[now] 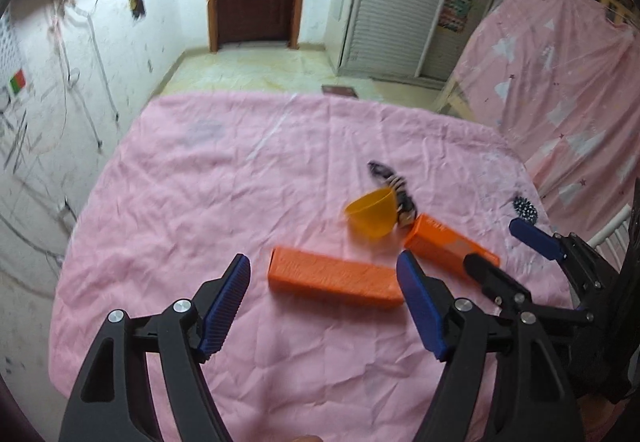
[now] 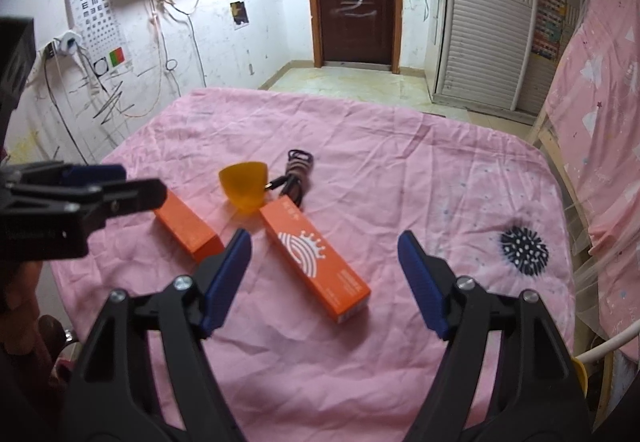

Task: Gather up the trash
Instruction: 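Move both open tools back over the orange boxes on the bed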

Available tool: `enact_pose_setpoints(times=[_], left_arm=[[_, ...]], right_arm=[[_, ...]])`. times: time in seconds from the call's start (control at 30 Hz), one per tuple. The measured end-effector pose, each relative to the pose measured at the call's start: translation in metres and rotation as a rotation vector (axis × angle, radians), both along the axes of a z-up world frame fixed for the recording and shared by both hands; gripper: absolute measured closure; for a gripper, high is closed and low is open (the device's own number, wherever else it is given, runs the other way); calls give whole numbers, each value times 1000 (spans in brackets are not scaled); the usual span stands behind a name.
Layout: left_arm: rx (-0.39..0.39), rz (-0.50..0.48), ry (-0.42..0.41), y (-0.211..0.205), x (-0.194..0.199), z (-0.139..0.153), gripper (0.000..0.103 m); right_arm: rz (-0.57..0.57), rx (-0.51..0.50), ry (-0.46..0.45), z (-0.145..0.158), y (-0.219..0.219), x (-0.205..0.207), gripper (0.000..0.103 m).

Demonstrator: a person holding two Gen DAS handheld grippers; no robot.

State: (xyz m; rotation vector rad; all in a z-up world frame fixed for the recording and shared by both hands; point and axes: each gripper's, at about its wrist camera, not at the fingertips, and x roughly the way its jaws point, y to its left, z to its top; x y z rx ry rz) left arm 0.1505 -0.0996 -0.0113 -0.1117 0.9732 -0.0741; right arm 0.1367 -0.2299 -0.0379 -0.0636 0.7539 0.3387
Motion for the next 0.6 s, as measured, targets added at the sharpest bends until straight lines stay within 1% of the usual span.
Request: enact_pose_setpoints(times=[0.23,0.47,0.6], left_arm=[[-36,34,76,4,12,-18,34],[-24,24,117,-8,27,-31,34],[-17,42,125,-9,39,-34,34]], right_arm=[[31,-10,12,-5,6,4,30],[36,-3,26,-12,0,9,30],[42,2,37,-17,-3,12,30]])
